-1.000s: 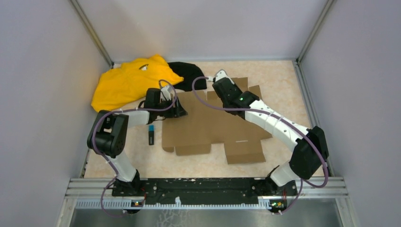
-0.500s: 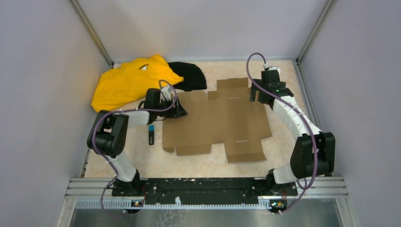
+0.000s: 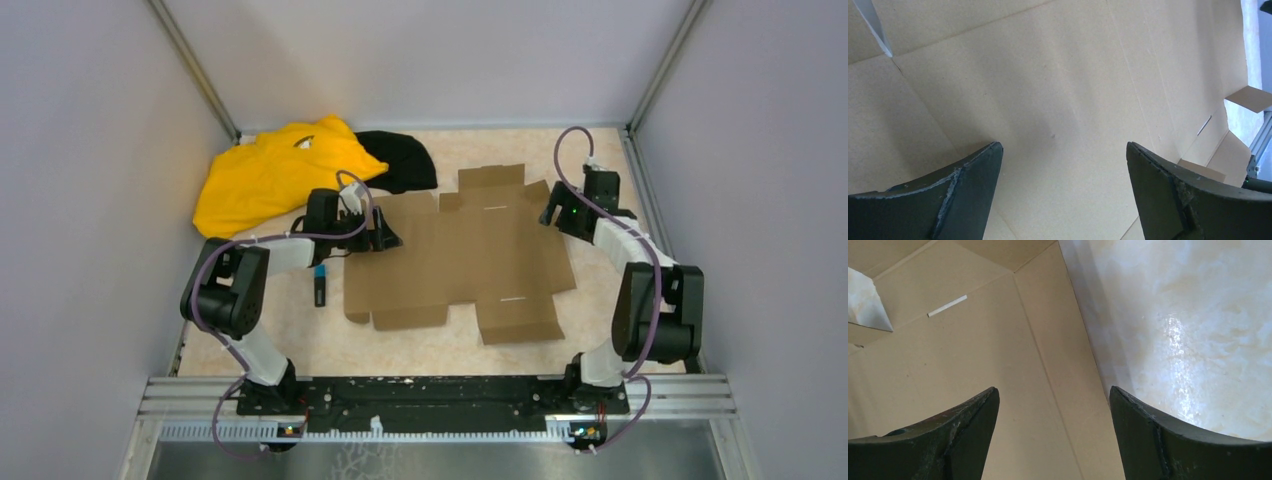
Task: Fold the paper box
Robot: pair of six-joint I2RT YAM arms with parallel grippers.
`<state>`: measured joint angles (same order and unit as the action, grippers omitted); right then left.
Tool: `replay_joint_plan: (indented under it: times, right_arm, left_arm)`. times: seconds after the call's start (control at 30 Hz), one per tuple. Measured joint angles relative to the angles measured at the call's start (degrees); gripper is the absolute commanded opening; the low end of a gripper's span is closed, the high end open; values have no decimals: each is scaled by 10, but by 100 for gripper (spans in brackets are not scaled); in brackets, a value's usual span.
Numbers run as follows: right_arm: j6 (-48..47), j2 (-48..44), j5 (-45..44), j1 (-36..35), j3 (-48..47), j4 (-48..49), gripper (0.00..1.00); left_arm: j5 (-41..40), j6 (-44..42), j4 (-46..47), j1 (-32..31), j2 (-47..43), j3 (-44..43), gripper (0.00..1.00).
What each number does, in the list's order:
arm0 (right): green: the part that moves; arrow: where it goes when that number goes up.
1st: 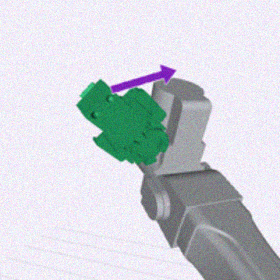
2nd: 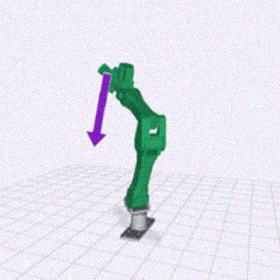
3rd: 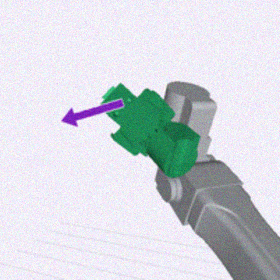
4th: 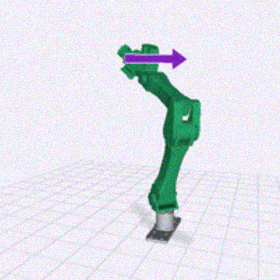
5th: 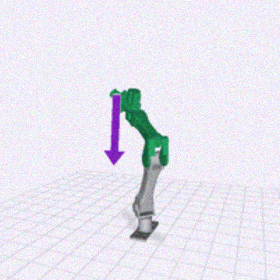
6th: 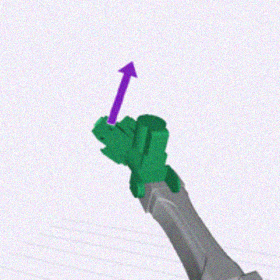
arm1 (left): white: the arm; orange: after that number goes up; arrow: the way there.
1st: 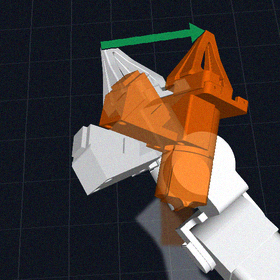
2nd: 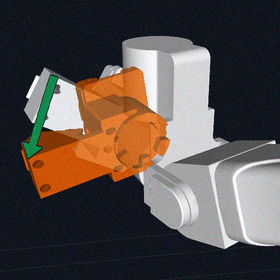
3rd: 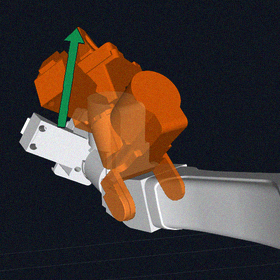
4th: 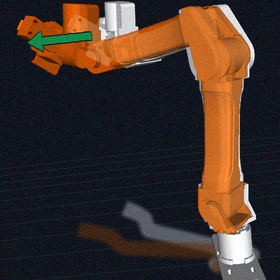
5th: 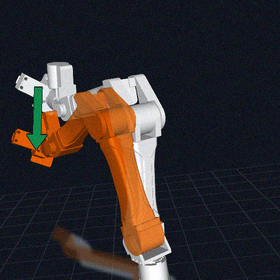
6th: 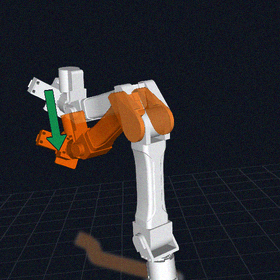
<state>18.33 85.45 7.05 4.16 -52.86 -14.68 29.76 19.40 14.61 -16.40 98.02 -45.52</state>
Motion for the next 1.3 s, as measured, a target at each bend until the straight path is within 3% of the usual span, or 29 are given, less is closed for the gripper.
replay_joint_plan:
  times: [0.4,0.8,0.97,1.2,1.3]
  right_arm:
    - [-19,78,26,10,-1,19,73]
    - [-53,160,165,30,-47,44,53]
    - [-63,169,211,33,-45,47,38]
    - [-61,175,294,28,-29,35,40]
    - [-61,175,302,29,-29,35,36]
  left_arm:
    - [23,4,10,0,6,2,99]
    - [28,3,29,0,15,2,99]
    - [28,2,37,1,20,0,99]
    - [34,2,46,0,28,-4,99]
    - [35,2,48,0,31,-6,99]
